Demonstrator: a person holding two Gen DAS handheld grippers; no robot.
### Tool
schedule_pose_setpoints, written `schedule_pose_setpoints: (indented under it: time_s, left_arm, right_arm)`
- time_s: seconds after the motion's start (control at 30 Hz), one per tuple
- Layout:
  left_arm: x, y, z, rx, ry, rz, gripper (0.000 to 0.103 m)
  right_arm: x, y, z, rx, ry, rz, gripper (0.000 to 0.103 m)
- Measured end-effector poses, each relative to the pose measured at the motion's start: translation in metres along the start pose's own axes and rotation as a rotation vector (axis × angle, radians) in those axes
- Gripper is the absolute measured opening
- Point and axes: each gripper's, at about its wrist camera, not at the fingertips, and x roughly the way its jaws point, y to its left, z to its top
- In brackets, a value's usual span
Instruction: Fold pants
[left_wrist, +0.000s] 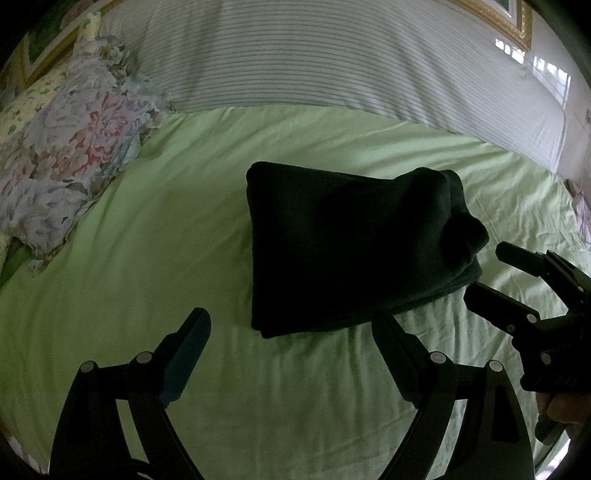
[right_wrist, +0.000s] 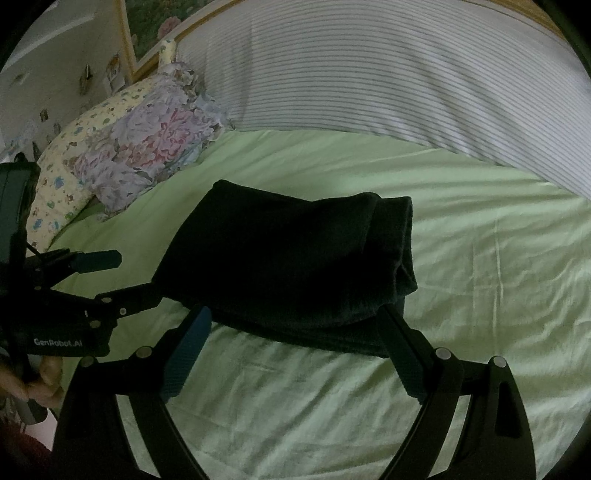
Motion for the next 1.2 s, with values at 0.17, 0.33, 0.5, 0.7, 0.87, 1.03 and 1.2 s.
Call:
schedule_pose_setpoints:
  time_s: [0.17, 0.33, 0.5, 0.7, 0.87, 1.03, 1.2]
  left_arm:
    - [0.001, -0.001, 0.001, 0.001, 0.001, 0.000, 0.090]
    - [0.001, -0.001, 0.002, 0.000, 0.005, -0.002, 0.090]
    - [0.001, -0.002, 0.005, -0.002, 0.006, -0.001, 0.090]
    - [0.003, -0.002, 0.010, -0.019, 0.006, -0.007, 0.090]
    - [0.002, 0.000, 0.019, -0.046, -0.022, -0.005, 0.090]
    - [0.007, 0.003, 0.026, -0.073, -0.020, -0.001, 0.090]
    - [0.010, 0.001, 0.028, -0.061, -0.010, 0.005, 0.090]
  right_arm:
    - [0.000, -0.001, 0.001, -0.001, 0.001, 0.000, 0.091]
    - [0.002, -0.004, 0.003, 0.003, 0.002, -0.002, 0.091]
    - [0.001, -0.008, 0.004, 0.016, -0.005, -0.008, 0.091]
    - [-0.003, -0.013, 0.005, 0.036, -0.022, -0.027, 0.091]
    - [-0.007, -0.019, 0.010, 0.060, -0.042, -0.035, 0.091]
    - [-0.007, -0.022, 0.014, 0.076, -0.051, -0.036, 0.091]
    - [-0.006, -0.021, 0.013, 0.086, -0.051, -0.032, 0.091]
